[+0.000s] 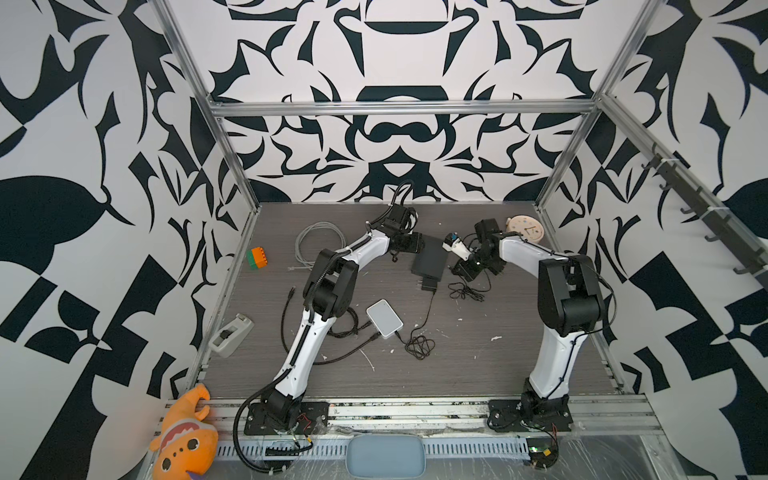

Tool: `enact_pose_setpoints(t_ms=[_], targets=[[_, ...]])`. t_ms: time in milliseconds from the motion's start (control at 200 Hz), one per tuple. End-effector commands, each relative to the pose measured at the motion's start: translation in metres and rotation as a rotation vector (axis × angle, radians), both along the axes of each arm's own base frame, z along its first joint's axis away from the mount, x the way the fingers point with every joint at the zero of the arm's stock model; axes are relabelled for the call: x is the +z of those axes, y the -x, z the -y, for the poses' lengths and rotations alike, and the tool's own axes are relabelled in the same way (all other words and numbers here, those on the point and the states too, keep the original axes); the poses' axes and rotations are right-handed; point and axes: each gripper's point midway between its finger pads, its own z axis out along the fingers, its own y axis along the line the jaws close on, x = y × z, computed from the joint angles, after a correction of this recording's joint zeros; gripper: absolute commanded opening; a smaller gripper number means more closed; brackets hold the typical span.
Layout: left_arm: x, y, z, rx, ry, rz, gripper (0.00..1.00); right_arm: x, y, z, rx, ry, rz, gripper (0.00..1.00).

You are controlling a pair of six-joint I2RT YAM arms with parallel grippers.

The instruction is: Insert the plug into the switch port

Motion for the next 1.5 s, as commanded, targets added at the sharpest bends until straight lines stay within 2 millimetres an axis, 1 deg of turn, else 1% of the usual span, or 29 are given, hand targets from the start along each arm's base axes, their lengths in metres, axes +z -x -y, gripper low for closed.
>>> enact_pose_setpoints(t_ms=[0, 60, 140, 350, 425, 530, 690, 815, 890, 1050, 1320, 1500], targets=[[-0.006, 0.004, 0.005, -0.066, -0.013, -0.004, 0.56, 0.024, -0.023, 0.031, -0.045, 0.044, 0.099, 0.02], [-0.004, 0.002, 0.009, -0.077, 0.002, -0.001, 0.56, 0.02, -0.029, 0.039, -0.038, 0.077, 0.116, 0.02], [-0.004, -0.001, 0.012, -0.079, 0.006, 0.004, 0.57, 0.012, -0.034, 0.038, 0.006, 0.094, 0.122, 0.02], [-0.022, -0.007, 0.016, -0.058, 0.017, -0.019, 0.57, 0.006, -0.056, 0.027, 0.074, 0.05, 0.202, 0.01], [-0.02, -0.009, 0.018, -0.067, 0.024, -0.021, 0.58, 0.006, -0.062, 0.021, 0.104, 0.03, 0.216, 0.01], [-0.017, -0.007, 0.027, -0.086, 0.072, -0.035, 0.58, 0.006, -0.067, 0.015, 0.156, 0.014, 0.223, 0.01], [-0.023, 0.001, 0.037, -0.128, 0.121, -0.102, 0.57, 0.006, -0.074, 0.01, 0.221, 0.01, 0.272, 0.01], [-0.021, 0.002, 0.041, -0.15, 0.14, -0.113, 0.57, -0.001, -0.071, 0.007, 0.286, 0.013, 0.257, 0.01], [-0.019, 0.002, 0.043, -0.16, 0.157, -0.111, 0.57, -0.002, -0.077, 0.007, 0.291, 0.016, 0.269, 0.01], [-0.016, 0.0, 0.045, -0.175, 0.17, -0.101, 0.57, -0.005, -0.079, 0.003, 0.317, 0.003, 0.287, 0.0], [-0.016, 0.001, 0.047, -0.182, 0.184, -0.113, 0.57, -0.006, -0.067, -0.001, 0.373, -0.009, 0.278, 0.0], [-0.015, 0.002, 0.048, -0.187, 0.191, -0.116, 0.56, -0.004, -0.067, -0.004, 0.381, -0.024, 0.285, 0.0]])
